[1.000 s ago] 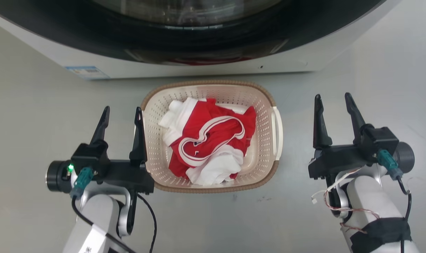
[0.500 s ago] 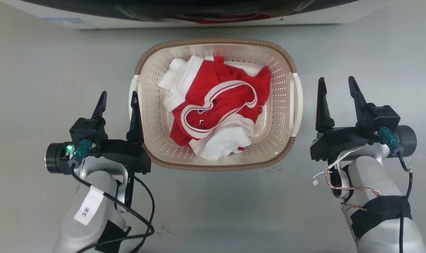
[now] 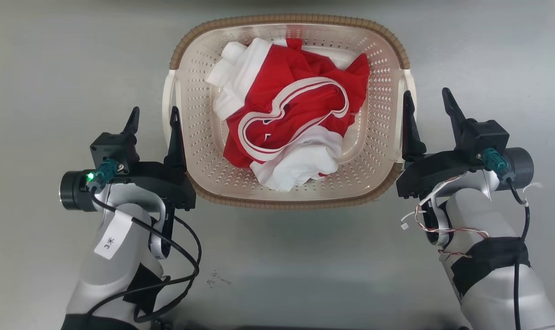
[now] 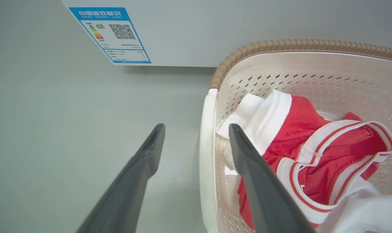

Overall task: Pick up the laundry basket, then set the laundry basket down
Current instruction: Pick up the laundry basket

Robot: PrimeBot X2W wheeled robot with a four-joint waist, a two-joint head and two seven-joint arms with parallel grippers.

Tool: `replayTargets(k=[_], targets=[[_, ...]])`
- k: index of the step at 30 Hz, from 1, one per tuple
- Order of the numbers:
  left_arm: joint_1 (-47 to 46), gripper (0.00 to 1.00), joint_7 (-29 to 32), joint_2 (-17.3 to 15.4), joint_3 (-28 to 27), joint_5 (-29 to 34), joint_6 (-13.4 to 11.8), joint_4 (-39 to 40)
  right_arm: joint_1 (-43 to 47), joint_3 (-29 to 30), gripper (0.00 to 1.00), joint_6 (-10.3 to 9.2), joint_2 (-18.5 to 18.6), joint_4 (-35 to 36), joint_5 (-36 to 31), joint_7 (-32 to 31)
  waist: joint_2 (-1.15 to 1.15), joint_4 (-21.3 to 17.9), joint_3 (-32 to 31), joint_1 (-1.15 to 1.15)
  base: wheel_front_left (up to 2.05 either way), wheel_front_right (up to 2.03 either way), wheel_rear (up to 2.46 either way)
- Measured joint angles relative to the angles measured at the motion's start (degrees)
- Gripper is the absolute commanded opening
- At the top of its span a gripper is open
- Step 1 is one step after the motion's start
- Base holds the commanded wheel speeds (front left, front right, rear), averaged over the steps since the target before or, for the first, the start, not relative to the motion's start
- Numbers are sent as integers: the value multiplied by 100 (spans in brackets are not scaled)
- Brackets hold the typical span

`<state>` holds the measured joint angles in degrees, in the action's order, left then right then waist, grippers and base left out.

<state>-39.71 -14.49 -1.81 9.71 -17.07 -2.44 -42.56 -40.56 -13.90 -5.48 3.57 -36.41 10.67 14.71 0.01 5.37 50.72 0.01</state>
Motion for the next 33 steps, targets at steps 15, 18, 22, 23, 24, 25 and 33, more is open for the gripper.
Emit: replayTargets(k=[15, 18, 22, 23, 24, 25, 33], targets=[[-412, 100, 0, 14, 194, -44, 226, -611, -303, -113, 100, -14, 11, -403, 151, 0, -1, 92, 392, -1, 0, 0, 0], [-470, 100, 0, 18, 280, -91, 296, -724, -347, -154, 100, -29, 15, -497, 189, 0, -1, 103, 429, -1, 0, 0, 0], [-539, 100, 0, 19, 378, -151, 298, -859, -375, -215, 100, -44, 18, -581, 310, 0, -1, 104, 456, -1, 0, 0, 0], [-578, 100, 0, 19, 397, -156, 301, -888, -387, -235, 86, -57, 18, -609, 332, 0, -1, 103, 464, -1, 0, 0, 0], [-612, 100, 0, 19, 414, -165, 302, -907, -402, -254, 72, -57, 18, -633, 352, -1, -1, 103, 471, -1, 0, 0, 0], [-640, 100, 0, 19, 430, -190, 302, -927, -422, -274, 59, -57, 19, -649, 352, 0, -1, 103, 477, -1, 0, 0, 0], [-831, 5, 0, 22, 591, -421, 353, -1124, -608, -459, 0, -57, 19, -709, 375, 1, -1, 89, 514, -1, 0, 0, 0]])
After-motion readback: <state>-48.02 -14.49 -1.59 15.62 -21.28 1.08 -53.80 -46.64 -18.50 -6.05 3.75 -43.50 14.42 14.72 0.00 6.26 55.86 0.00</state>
